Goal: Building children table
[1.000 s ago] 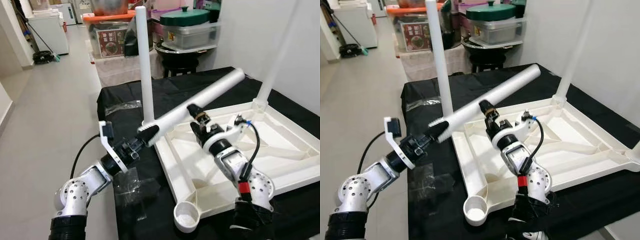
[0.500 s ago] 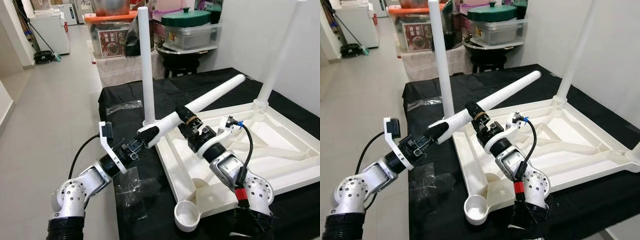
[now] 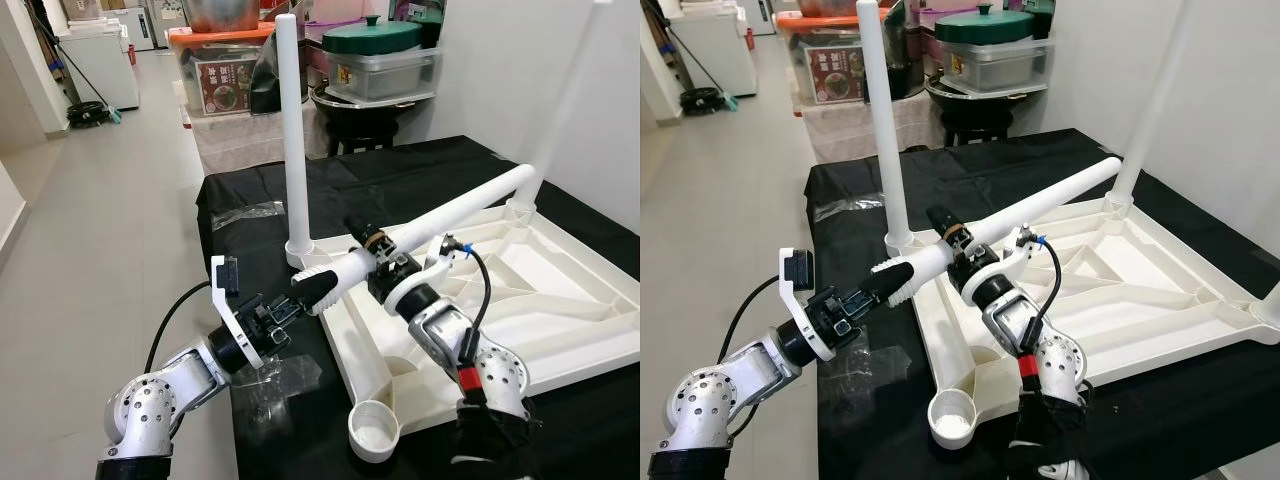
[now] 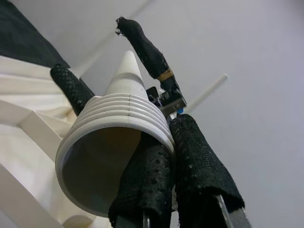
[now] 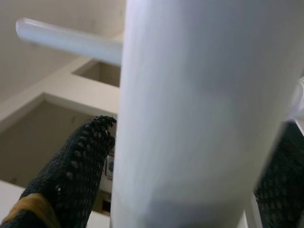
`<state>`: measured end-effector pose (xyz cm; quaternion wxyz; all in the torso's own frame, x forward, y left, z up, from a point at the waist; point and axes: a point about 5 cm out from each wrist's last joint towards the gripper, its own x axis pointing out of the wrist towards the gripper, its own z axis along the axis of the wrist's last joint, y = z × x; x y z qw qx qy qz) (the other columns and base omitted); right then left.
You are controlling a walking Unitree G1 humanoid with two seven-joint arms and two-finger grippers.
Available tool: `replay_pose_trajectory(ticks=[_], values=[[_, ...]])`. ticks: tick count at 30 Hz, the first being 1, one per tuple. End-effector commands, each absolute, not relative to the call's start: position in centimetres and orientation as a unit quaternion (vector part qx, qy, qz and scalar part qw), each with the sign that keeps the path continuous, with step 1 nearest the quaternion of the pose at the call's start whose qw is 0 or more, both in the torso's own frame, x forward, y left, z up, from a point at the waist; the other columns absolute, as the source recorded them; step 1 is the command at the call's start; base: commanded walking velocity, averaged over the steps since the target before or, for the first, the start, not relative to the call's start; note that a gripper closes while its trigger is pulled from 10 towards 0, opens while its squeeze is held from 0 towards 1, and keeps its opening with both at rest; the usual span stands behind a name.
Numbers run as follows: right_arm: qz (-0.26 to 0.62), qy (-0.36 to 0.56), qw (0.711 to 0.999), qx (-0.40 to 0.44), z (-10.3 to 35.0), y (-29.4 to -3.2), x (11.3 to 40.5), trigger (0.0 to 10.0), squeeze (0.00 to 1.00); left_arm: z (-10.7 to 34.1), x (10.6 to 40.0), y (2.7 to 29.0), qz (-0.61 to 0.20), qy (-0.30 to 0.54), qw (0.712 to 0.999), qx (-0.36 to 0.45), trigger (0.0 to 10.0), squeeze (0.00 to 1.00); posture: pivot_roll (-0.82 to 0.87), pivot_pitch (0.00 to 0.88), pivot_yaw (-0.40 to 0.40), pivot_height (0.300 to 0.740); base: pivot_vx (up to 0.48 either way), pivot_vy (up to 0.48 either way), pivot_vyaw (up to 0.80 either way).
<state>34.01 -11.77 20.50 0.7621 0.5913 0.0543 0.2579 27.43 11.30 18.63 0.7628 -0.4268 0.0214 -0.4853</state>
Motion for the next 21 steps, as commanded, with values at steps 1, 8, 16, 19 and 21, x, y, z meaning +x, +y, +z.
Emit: replay_pose_trajectory(ticks=[1, 8, 16, 19, 21], values=[[0.263, 0.051, 0.756, 0.598, 20.8, -11.3, 34.3, 10.0, 0.0, 18.8, 27.0, 11.0, -0.5, 0.023, 0.752, -0.428, 0.0, 0.0, 0.03, 0.0, -0.017, 0.74, 0.0, 0.0, 0.0], [0.254, 0.037, 0.757, 0.6, 21.8, -13.0, 35.2, 10.0, 0.0, 18.3, 26.0, 11.9, -0.5, 0.036, 0.755, -0.422, 0.0, 0.0, 0.03, 0.0, -0.02, 0.74, 0.0, 0.0, 0.0], [0.284, 0.078, 0.762, 0.576, 20.8, -11.8, 34.4, 0.0, 0.0, 18.2, 25.9, 12.3, -0.503, 0.046, 0.76, -0.408, 0.0, 0.0, 0.03, 0.0, -0.019, 0.74, 0.0, 0.0, 0.0], [0.309, 0.091, 0.757, 0.569, 20.7, -11.1, 33.9, 0.0, 0.0, 18.2, 26.0, 12.5, -0.504, 0.048, 0.762, -0.404, 0.0, 0.0, 0.02, 0.0, -0.018, 0.74, 0.0, 0.0, 0.0], [0.321, 0.092, 0.751, 0.569, 20.8, -10.8, 33.6, 0.0, 0.0, 18.2, 26.1, 12.6, -0.505, 0.049, 0.763, -0.401, 0.0, 0.0, 0.02, 0.0, -0.018, 0.74, 0.0, 0.0, 0.0]])
